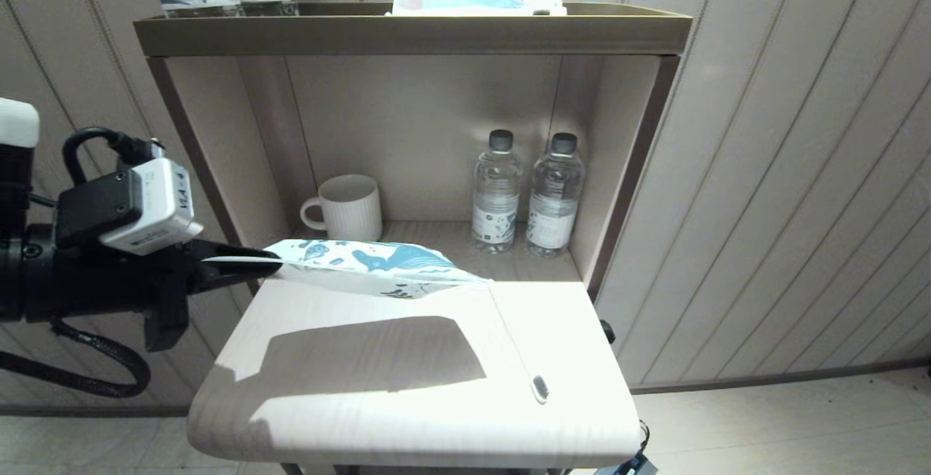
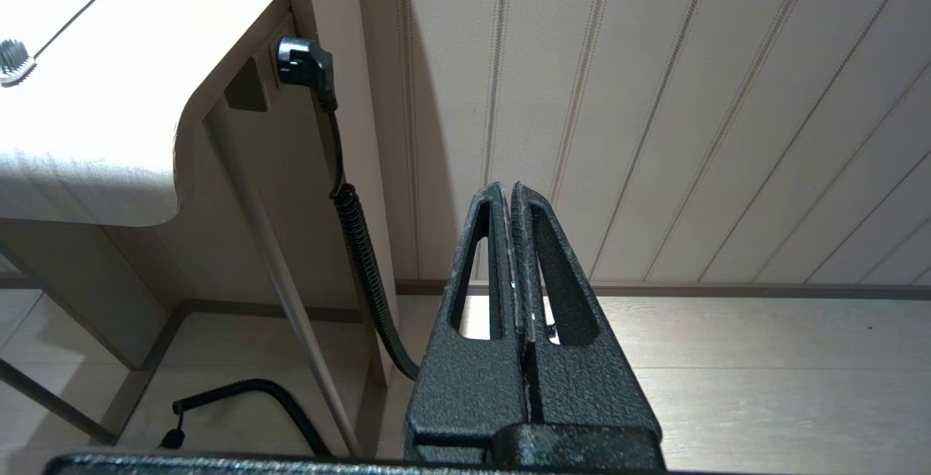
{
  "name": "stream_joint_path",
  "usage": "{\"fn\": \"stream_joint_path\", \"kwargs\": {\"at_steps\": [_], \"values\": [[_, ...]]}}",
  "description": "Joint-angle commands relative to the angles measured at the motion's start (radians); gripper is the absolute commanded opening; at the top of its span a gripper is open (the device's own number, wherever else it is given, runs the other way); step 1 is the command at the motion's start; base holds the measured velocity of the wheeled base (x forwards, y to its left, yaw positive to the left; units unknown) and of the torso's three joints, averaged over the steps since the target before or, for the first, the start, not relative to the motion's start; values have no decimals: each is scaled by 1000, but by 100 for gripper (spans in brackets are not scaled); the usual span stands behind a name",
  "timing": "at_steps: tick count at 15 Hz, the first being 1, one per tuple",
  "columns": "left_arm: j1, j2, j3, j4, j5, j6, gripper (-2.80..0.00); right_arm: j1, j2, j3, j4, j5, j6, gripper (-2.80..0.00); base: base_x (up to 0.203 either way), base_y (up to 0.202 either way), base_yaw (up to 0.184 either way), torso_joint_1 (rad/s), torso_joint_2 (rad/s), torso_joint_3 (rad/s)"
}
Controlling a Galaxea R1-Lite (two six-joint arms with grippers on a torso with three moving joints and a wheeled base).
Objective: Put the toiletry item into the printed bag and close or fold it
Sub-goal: Hand it to the other hand
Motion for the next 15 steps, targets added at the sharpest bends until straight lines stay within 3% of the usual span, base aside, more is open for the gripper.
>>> {"fn": "stream_joint_path", "kwargs": {"at_steps": [1,11,13,15], "values": [[-50,30,-17,0,62,-39,-280,0,1,0,0,1,0,-280,0,0,0,0,0,0],[-54,1,14,2,77,-158,-280,0,1,-12,6,-2,-9,-280,0,0,0,0,0,0],[-54,-8,17,2,76,-160,-280,0,8,-106,21,3,-8,-280,0,0,0,0,0,0],[-54,-3,0,2,71,-161,-280,-1,59,-337,116,23,-5,-280,0,0,0,0,0,0]]}}
